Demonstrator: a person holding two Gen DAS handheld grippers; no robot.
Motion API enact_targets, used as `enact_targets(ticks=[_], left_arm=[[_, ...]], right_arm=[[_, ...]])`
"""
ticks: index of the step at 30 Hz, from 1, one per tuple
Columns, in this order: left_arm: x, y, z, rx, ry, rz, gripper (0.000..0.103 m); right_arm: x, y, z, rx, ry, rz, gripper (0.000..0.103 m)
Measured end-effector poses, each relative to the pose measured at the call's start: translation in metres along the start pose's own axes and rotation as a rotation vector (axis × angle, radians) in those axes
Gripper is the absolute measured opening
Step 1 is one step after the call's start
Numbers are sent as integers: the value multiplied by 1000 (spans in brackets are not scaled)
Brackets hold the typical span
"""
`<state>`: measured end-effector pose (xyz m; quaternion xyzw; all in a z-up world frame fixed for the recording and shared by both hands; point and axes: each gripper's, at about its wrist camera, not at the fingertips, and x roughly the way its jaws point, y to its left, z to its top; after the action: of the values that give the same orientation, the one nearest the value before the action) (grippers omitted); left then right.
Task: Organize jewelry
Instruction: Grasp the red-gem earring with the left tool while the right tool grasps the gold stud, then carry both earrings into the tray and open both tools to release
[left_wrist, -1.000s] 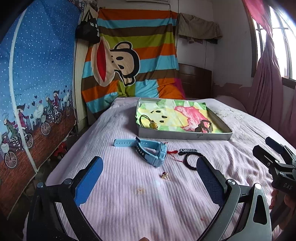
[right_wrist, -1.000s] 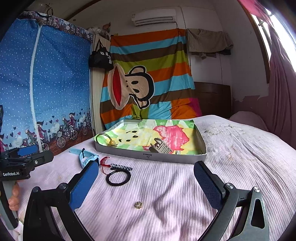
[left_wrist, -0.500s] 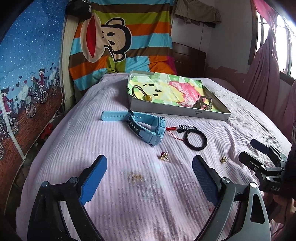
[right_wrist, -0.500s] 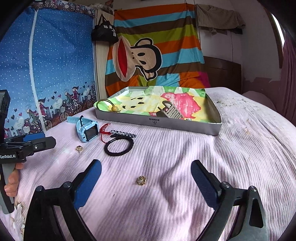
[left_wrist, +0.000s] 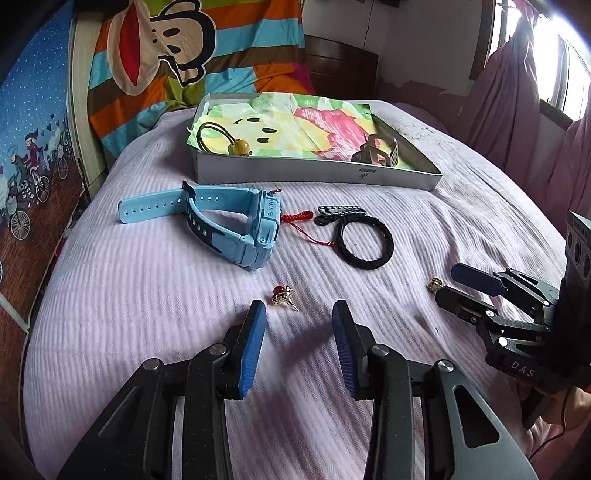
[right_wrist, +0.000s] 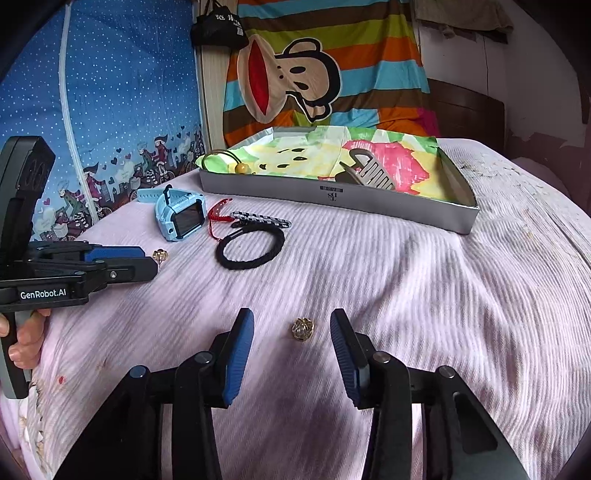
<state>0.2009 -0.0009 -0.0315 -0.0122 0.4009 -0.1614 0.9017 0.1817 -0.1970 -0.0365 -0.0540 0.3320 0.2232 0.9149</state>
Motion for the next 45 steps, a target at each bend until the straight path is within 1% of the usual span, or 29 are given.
enact_targets(ticks=[4, 8, 13, 15, 17, 18, 19, 21, 24, 28, 31, 35, 40, 45], left_arm=[[15, 3, 4, -7, 37, 8, 32], [21, 4, 6, -15, 38, 7, 32], [22, 8, 6, -27, 42, 13, 20], [22, 8, 5, -31, 46, 19, 15], [23, 8, 5, -33, 47, 24, 13], [23, 8, 4, -33, 45, 26, 13], [22, 8, 4, -33, 41, 28, 13], [21, 6, 3, -27, 27, 36, 12], [11, 2, 1, -17, -27, 23, 12], [-6, -5, 0, 1, -108, 12, 12], [-12, -11, 2, 14, -140, 11, 12], [-20, -19, 12, -6, -180, -5, 12], [-27, -28, 38, -32, -235, -13, 12], [-17, -33, 76, -60, -260, -8, 12]], right_arm=[[9, -3, 0, 18, 41, -2, 37], [17, -6, -1, 35, 72, 4, 33], [19, -7, -1, 37, 81, 19, 32], [20, -7, 0, 39, 84, 19, 28], [21, -8, 0, 46, 86, 20, 21], [21, -9, -1, 50, 87, 22, 18], [21, -9, -1, 54, 88, 23, 13], [21, -10, -1, 56, 86, 26, 13], [20, -8, -1, 41, 78, 20, 12], [13, -2, -1, 12, 43, 28, 12], [5, 2, 2, -12, 2, 38, 12], [-4, 3, 11, -21, -59, 46, 12], [-12, -6, 40, -36, -148, 22, 12], [-7, -32, 69, 16, -215, -2, 12]])
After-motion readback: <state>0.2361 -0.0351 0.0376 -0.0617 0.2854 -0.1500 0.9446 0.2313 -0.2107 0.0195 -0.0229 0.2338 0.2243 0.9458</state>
